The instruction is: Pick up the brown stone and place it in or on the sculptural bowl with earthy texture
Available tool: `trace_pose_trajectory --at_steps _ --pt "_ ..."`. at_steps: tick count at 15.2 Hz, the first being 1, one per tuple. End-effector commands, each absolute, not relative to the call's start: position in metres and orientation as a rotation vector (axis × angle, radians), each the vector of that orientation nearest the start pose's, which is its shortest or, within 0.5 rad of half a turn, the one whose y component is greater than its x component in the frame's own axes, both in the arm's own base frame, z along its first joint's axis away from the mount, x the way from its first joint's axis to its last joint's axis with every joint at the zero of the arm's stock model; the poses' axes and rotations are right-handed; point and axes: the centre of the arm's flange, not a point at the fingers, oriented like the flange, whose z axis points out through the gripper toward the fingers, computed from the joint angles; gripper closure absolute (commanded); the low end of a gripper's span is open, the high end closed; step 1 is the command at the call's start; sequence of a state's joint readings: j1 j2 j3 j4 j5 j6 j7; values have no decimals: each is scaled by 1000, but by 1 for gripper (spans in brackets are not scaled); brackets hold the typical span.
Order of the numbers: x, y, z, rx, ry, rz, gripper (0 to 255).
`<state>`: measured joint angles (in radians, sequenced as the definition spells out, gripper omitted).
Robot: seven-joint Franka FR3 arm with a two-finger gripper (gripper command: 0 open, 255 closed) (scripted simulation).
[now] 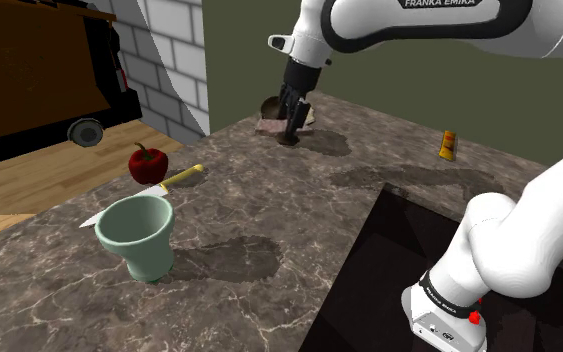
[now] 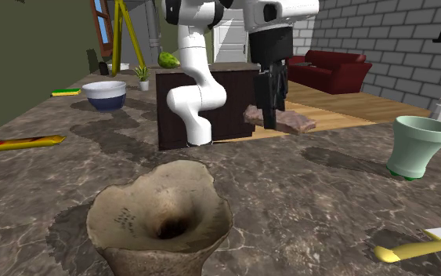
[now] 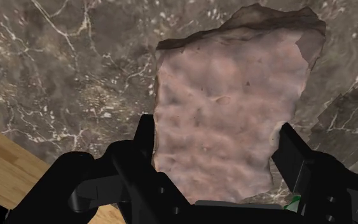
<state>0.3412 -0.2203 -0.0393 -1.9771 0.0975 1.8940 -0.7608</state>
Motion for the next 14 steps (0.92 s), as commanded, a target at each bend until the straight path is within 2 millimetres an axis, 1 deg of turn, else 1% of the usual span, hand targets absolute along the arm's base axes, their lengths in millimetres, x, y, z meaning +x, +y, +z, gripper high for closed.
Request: trace_pose_trajectory --at_steps 1,10,14 --pt "482 156 586 -2659 -1520 -240 255" --pt "482 156 631 -2659 -1520 -240 255" --pt "515 114 631 -2659 -1520 -240 255"
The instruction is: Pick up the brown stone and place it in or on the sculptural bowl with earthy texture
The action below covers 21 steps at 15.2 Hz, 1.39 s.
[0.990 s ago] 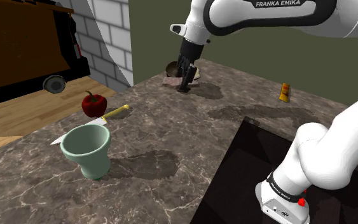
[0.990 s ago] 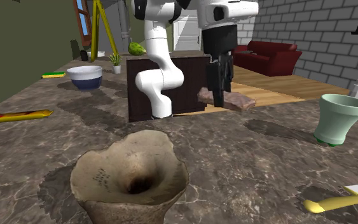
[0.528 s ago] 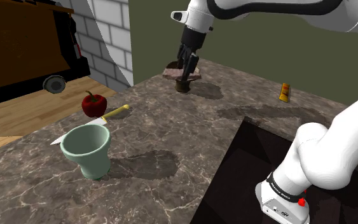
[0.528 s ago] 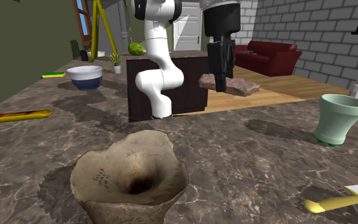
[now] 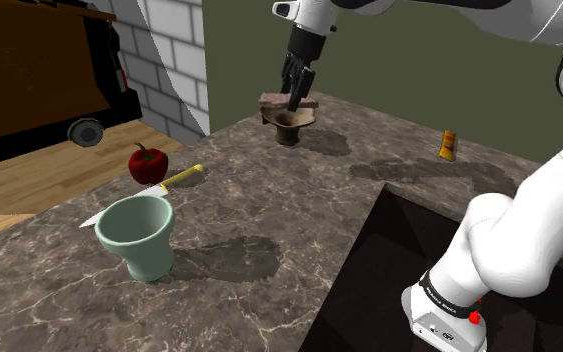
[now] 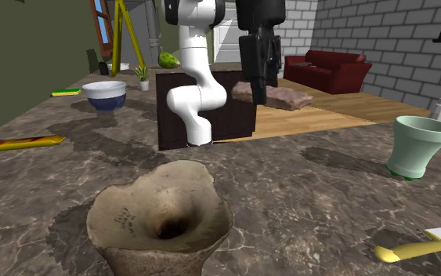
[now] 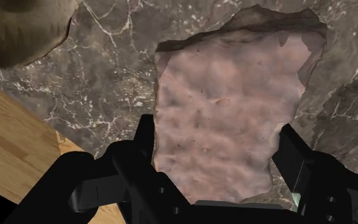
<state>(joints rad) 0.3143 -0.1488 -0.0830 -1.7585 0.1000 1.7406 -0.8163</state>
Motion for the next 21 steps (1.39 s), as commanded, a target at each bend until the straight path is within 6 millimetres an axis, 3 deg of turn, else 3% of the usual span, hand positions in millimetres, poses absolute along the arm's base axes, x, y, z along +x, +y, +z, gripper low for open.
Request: trace_pose_trajectory --at_steps 1,16,21 --pt "523 104 631 -2659 -1520 -240 255" --pt "646 -55 631 -2659 -1520 -240 255" --pt "646 -55 605 -2659 -1520 -240 255"
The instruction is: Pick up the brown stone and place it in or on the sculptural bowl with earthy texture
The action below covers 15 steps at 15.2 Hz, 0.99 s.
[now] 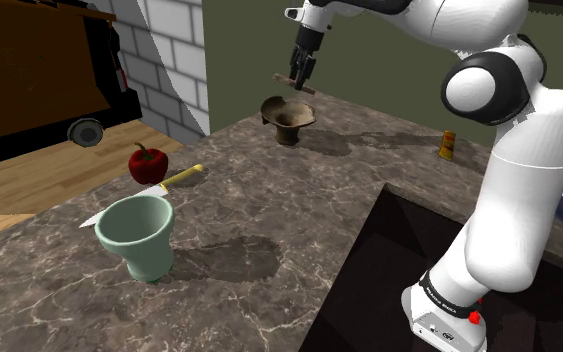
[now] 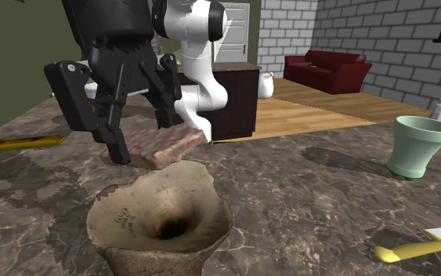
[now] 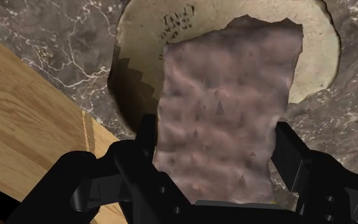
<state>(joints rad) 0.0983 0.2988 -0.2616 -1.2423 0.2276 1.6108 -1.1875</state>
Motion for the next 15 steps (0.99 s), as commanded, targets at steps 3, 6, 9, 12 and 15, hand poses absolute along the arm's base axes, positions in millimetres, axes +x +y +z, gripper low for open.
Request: trace_pose_trajectory --at_steps 3,6,9,12,15 --pt "646 -55 589 -2659 -1520 -240 255" --pt "646 -55 573 -2659 -1520 -240 255" --pt "646 -55 561 -2659 -1520 -240 255" --pt "646 -55 561 -2659 -1520 -240 255" --pt "646 -55 561 -2659 -1520 -240 255"
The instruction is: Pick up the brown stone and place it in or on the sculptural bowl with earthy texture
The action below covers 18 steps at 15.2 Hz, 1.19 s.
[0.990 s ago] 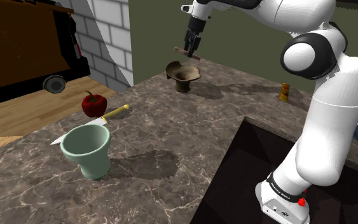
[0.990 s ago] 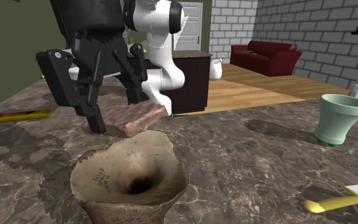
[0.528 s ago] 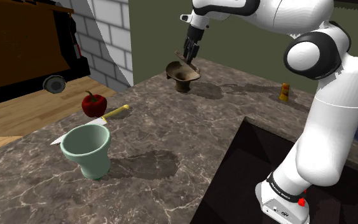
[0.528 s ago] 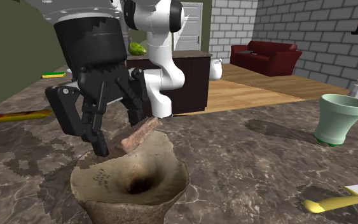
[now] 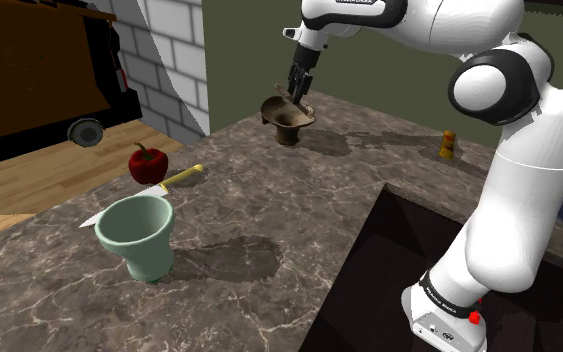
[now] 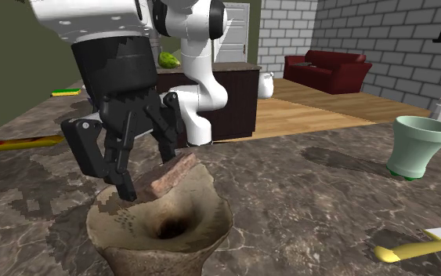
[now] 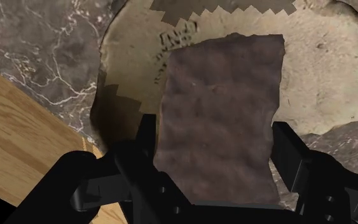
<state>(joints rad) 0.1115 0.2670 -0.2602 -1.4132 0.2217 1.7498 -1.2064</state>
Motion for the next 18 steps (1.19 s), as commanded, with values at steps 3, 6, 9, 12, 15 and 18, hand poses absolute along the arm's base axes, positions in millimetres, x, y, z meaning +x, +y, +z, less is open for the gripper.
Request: trace_pose_trajectory --at_steps 3,6,9,12,15,18 --pt "646 -55 561 -2659 -1520 -240 0" --pt "646 -55 561 -2659 -1520 -240 0" --pt "643 -59 587 -2659 -1520 -240 0" --pt "641 -62 611 -2659 -1520 -240 0" --pt "641 -62 611 -2659 -1520 -240 0" --pt "641 -62 611 -2659 -1520 -240 0"
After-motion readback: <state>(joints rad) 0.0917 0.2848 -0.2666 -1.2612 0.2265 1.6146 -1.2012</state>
